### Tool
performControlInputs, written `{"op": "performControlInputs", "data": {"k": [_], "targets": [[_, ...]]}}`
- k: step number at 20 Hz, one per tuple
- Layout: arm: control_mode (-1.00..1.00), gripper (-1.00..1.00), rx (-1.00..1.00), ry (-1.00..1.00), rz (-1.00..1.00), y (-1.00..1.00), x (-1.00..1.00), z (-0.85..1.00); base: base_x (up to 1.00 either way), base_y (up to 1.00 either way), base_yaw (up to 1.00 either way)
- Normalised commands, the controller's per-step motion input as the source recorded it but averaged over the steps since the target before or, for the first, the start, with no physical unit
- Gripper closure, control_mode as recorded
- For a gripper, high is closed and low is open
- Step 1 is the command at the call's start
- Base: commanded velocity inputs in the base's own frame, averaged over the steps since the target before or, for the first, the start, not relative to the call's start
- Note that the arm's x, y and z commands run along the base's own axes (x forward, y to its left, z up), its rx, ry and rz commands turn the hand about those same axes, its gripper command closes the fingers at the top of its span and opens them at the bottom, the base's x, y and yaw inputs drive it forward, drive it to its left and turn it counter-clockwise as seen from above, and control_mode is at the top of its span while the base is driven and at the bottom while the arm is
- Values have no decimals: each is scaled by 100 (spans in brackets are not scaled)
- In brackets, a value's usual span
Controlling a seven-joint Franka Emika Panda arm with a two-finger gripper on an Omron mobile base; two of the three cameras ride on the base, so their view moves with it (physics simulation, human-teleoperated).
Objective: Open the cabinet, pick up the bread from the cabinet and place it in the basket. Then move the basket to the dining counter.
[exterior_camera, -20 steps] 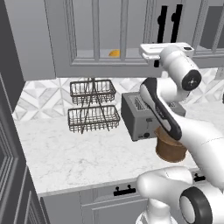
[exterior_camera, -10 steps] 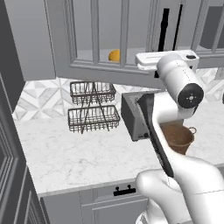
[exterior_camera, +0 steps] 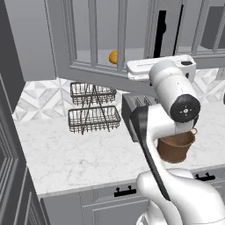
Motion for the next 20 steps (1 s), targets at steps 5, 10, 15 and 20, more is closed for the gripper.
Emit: {"op": "performControlInputs", "data": {"k": [5, 10, 15, 20], "targets": [[-100, 100, -7, 4, 0, 66, -40, 0, 0, 0, 0], [-100, 100, -9, 2, 0, 77, -29, 0, 0, 0, 0], [-100, 100, -9, 2, -1, 78, -18, 0, 0, 0, 0], [-100, -100, -6, 3, -1, 63, -7, 0, 0, 0, 0]]}}
